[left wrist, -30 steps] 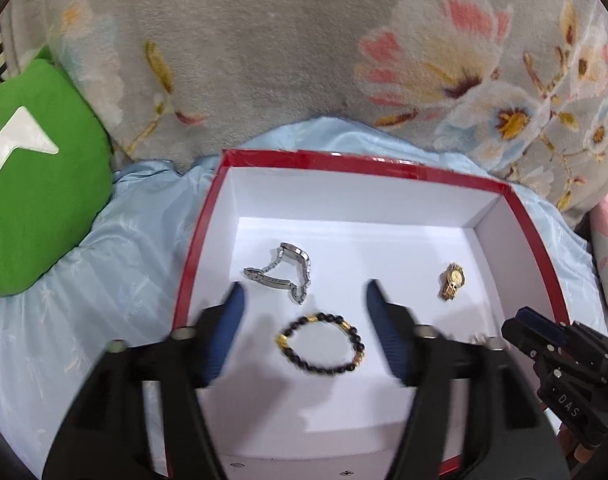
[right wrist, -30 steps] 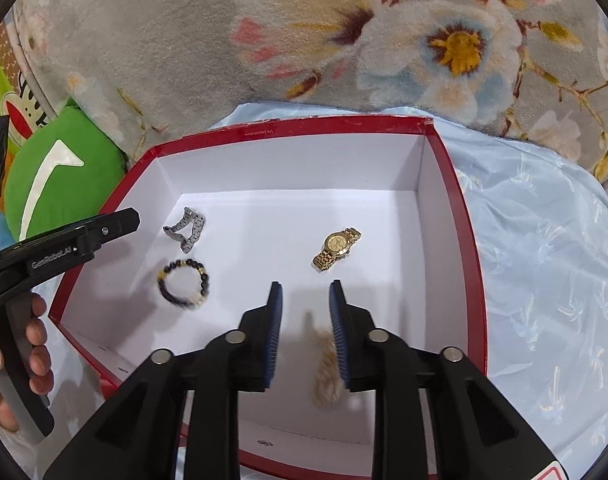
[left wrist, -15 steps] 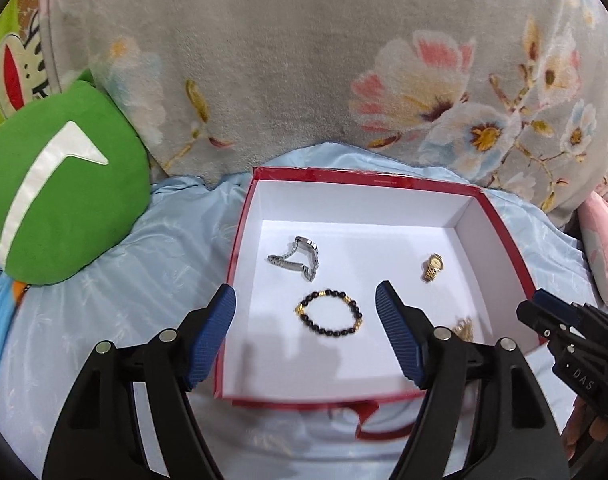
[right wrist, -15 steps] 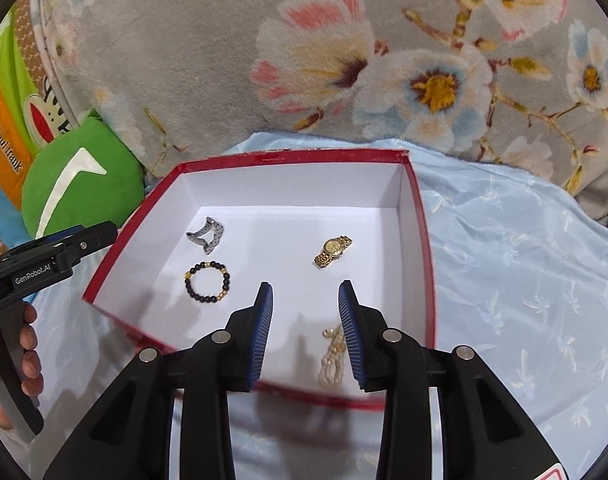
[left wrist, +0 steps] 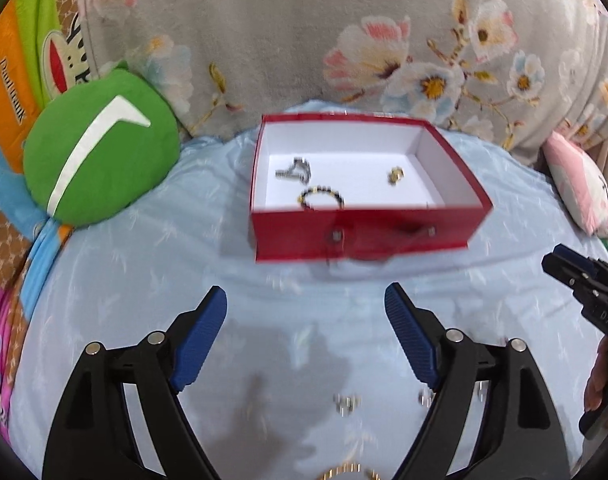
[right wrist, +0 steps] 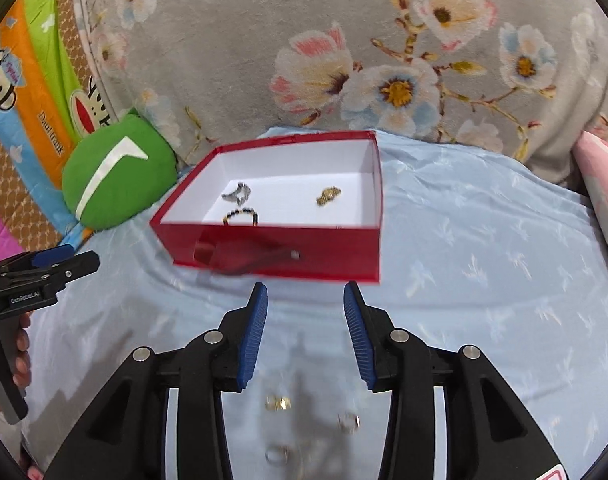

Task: Organize jewelry
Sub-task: 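Withdraw both tools from the box toward the gold bangle, then grasp the gold twisted bangle with the left tool while the right tool grasps the silver ring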

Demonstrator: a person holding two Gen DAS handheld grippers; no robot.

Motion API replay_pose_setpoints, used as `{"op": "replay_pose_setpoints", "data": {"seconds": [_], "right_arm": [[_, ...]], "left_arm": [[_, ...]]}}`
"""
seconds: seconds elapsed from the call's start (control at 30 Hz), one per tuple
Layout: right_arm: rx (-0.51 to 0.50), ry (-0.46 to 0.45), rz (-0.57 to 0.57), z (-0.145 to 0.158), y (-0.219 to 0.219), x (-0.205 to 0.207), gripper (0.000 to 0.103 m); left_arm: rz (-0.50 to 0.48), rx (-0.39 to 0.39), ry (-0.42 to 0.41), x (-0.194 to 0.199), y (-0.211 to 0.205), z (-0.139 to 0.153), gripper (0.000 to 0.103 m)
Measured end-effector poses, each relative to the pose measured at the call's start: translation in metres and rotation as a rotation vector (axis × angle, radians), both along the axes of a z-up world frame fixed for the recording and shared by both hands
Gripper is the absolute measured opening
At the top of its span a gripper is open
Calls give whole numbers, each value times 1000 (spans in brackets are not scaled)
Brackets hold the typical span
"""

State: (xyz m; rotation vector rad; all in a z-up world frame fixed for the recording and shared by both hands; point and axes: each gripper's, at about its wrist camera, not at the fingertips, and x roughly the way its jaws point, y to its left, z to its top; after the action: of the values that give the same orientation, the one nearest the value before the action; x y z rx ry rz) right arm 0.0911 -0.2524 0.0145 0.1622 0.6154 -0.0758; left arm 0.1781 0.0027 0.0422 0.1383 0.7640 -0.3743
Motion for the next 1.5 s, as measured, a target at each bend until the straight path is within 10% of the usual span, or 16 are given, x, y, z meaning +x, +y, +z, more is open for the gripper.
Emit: {"op": "replay_pose_setpoints", "data": {"seconds": [0.47,0.87,1.23,1.5], "right_arm": [[47,168,-61,-86,14,-96,45],[63,193,-48,-101,28,-107,45],[45,193,-26,-106,43,-79,45],[20,215,-17,-113,49,-45,45]], "left_arm": [[0,88,199,-103,16,-105,96],[23,102,166,-114,12,-132,94],[11,91,138,-114,7,-126,56],[7,46,182,-111,10,-123,56]]}}
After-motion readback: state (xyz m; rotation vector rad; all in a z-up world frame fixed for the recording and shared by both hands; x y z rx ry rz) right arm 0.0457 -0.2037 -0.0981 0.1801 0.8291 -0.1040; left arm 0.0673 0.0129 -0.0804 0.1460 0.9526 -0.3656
